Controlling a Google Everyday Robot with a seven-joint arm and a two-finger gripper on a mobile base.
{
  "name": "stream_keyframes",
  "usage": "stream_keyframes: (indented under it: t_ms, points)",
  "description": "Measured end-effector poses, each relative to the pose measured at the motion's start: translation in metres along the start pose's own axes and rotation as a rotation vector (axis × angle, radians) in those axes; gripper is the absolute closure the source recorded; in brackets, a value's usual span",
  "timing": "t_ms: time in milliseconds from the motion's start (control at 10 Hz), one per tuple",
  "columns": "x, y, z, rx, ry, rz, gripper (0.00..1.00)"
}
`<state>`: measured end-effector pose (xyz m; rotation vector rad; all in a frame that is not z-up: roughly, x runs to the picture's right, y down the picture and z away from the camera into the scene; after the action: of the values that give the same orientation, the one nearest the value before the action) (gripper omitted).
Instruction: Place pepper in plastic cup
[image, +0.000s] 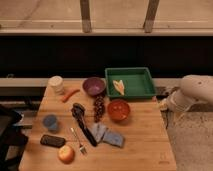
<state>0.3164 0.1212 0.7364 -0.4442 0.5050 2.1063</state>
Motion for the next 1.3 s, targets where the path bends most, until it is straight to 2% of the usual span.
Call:
stream_keyframes:
  t_ms: [200, 500, 700, 1000, 1200, 1300]
  points:
    - [0.0, 0.042, 0.007, -0.016, 0.001, -0.072, 0.3]
    - [0.011, 0.125, 0.017, -0.049, -0.004, -0.22, 0.3]
    - [0.018, 0.167, 0.019, -0.067, -0.011, -0.292, 0.3]
    - [0.046, 0.248, 0.018, -0.1, -0.022, -0.453, 0.3]
    - [0.067, 0.293, 0.019, -0.124, -0.007, -0.537, 0.3]
    - [0.075, 0.304, 0.02, -0.134, 0.005, -0.554, 0.3]
